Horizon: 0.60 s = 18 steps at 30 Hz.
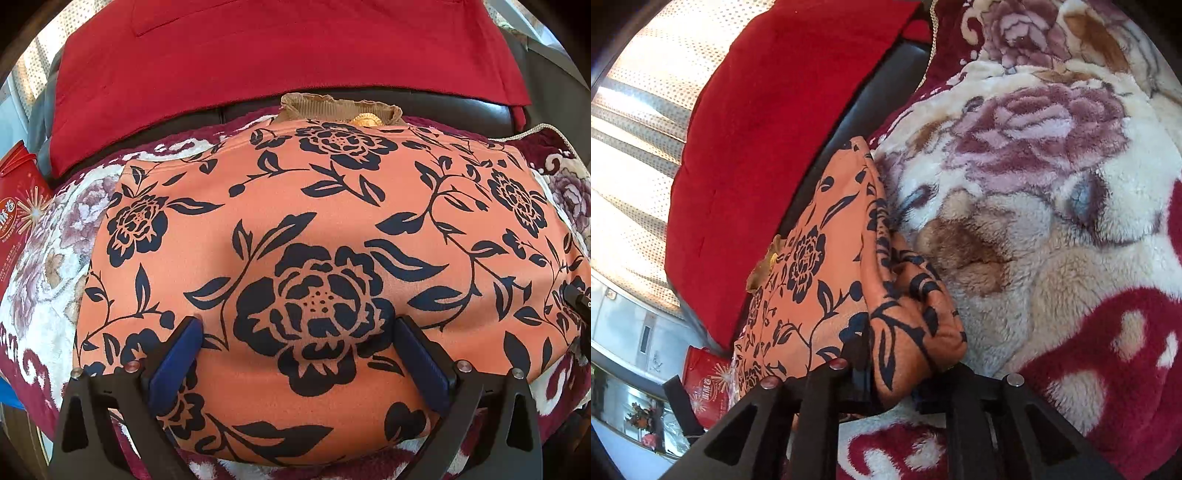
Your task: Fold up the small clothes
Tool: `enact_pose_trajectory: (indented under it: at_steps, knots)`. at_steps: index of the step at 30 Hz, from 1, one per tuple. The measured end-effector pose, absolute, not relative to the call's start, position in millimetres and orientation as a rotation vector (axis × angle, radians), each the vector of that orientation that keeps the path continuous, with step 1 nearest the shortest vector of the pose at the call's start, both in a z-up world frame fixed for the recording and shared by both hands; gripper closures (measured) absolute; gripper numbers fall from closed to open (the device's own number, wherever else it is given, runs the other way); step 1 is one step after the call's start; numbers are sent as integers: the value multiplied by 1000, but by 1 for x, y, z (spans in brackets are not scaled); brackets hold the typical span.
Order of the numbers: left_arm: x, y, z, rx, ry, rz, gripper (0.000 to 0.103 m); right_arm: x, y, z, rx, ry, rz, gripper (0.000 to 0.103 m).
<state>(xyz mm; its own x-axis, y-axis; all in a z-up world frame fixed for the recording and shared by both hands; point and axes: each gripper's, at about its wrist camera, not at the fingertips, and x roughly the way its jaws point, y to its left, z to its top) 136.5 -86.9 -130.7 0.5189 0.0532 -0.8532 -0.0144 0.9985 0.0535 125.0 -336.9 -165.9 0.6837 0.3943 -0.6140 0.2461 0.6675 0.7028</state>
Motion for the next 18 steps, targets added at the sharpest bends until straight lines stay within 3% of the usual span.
enact_pose_trajectory:
  at_steps: [13,18]
  knots:
    - [133,-80,-121,15,1032,4,1,125,-351,-168,974,868,124,79]
    - [105,-12,-102,-223,979,26,1,123,-359,-168,970,881,155,78]
